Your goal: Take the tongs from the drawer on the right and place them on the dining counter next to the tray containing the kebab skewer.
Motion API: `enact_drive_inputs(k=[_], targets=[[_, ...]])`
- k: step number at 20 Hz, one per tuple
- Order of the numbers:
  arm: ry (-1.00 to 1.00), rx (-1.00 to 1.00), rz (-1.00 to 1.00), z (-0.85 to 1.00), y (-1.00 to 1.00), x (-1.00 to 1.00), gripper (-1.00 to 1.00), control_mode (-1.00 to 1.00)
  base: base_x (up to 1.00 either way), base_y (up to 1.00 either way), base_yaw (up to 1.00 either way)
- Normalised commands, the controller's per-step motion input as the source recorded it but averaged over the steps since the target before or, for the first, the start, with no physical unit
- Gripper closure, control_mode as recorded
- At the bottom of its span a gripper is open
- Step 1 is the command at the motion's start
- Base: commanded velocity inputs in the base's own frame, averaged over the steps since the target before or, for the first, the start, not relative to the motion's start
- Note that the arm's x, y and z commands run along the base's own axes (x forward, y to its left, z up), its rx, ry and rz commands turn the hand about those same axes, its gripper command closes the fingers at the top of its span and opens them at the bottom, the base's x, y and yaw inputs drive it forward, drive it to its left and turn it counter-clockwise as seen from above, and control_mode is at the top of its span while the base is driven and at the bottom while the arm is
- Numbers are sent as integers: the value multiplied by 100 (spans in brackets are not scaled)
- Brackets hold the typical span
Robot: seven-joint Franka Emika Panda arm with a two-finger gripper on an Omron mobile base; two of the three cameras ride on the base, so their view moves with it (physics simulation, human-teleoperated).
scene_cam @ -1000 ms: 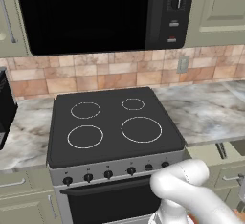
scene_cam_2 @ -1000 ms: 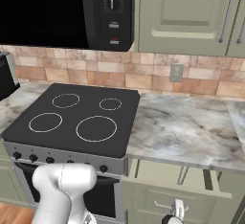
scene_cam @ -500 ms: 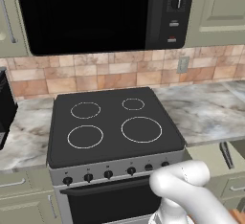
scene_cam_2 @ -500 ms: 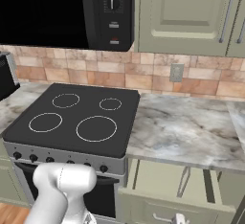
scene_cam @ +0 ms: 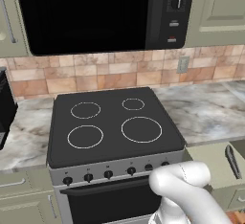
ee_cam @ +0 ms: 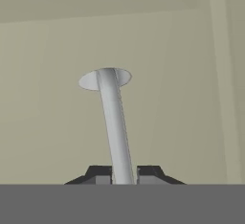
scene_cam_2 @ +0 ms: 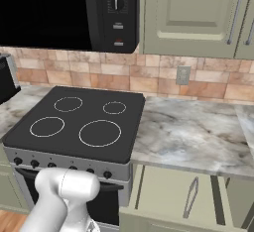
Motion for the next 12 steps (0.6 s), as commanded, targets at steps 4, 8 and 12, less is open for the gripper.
enact_drive_inputs(k=[4,8,12], targets=[[0,3,0,0,-1,-45,100,-100,0,0,0],[0,1,0,0,0,-21,100,-100,0,0,0],[0,0,0,0,0,0,100,-100,0,0,0]])
